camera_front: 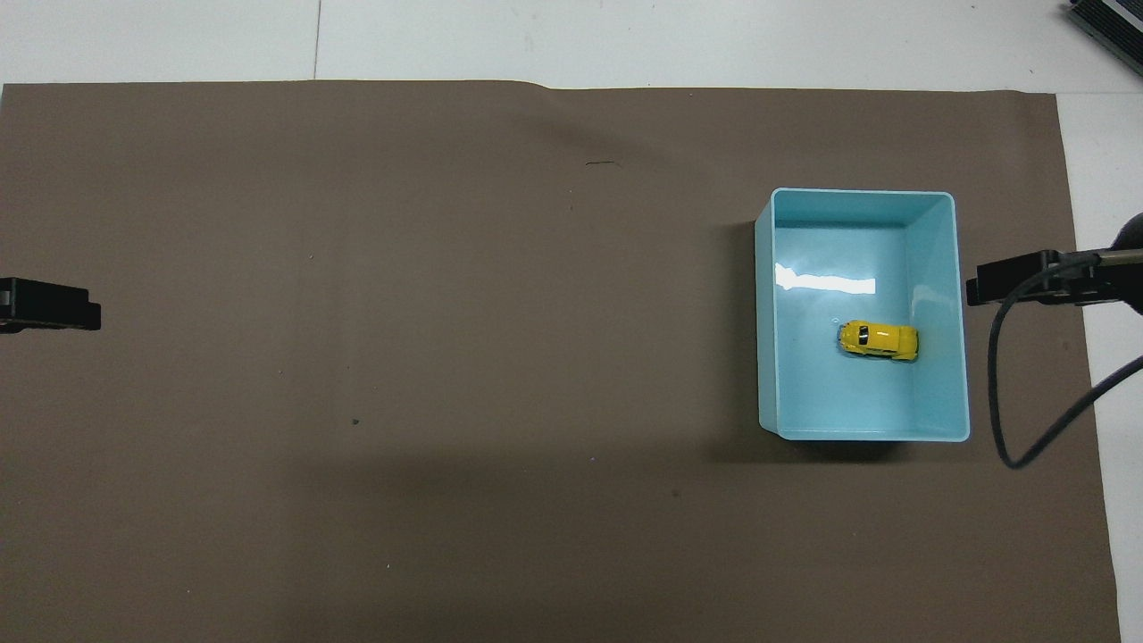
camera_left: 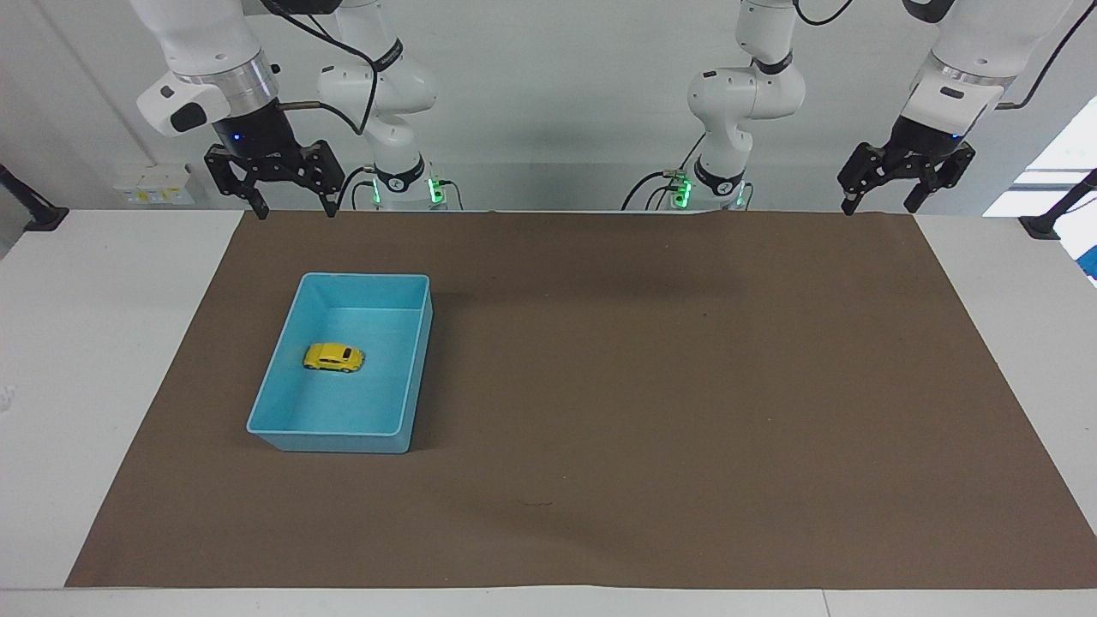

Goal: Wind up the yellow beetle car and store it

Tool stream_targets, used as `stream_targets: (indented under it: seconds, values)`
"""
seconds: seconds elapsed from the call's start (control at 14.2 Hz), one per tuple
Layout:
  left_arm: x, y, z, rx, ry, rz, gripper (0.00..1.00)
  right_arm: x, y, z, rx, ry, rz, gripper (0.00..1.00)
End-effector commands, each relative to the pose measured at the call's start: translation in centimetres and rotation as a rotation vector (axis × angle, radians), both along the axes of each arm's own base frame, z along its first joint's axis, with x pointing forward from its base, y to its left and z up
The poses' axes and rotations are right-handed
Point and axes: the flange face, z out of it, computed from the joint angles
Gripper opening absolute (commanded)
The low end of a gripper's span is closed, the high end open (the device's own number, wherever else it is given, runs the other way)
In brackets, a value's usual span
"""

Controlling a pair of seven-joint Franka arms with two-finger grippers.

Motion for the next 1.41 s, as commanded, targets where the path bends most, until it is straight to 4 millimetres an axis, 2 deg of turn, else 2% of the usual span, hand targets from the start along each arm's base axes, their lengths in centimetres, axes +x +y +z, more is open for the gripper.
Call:
stream_targets:
  seconds: [0.0,0.35,1.34]
  values:
    - [-0.51,0.11,0.58,-0.013,0.006,0.002,1.00,0.15,0.05,0.37,0.026,-0.004,-0.018,1.00]
    - [-0.51,0.11,0.58,-0.013,0.006,0.002,1.00,0.60,0.24,-0.38,0.027,0.010,-0.013,1.00]
    - [-0.50,0.11,0.59,-0.013,0.004,0.002,1.00,0.31,-0.08,-0.05,0.025,0.000,-0.014,1.00]
